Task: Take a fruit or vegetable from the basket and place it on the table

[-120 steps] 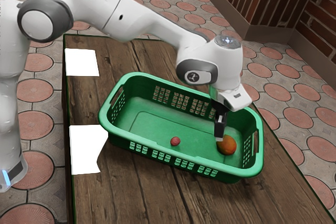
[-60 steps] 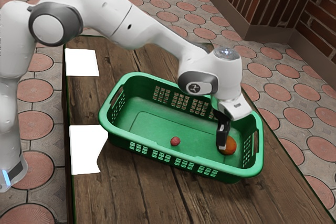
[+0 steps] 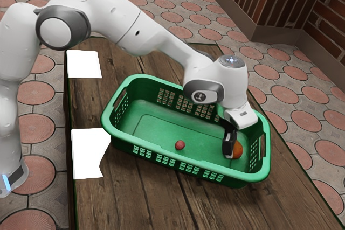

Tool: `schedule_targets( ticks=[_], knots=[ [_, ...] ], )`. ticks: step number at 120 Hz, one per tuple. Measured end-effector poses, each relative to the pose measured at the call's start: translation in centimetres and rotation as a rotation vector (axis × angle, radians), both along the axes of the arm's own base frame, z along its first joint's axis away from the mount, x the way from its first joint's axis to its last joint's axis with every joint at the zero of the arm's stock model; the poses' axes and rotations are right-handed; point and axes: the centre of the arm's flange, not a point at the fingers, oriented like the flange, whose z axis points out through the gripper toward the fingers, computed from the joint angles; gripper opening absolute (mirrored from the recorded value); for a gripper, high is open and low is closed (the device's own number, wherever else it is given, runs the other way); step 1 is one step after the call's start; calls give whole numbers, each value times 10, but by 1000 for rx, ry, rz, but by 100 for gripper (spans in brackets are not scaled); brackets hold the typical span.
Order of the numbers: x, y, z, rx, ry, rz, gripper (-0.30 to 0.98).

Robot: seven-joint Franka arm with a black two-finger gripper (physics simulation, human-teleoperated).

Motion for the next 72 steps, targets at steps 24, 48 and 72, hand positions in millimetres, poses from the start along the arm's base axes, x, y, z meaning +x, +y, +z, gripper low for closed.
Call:
schedule_targets(
  ticks=[24,48,72],
  knots=[
    [2,2,-1,-1,-3,6,42],
    [-8,5,42,20,-35,23,40],
    [-40,46,134,90,-64,126,40]
  ],
)
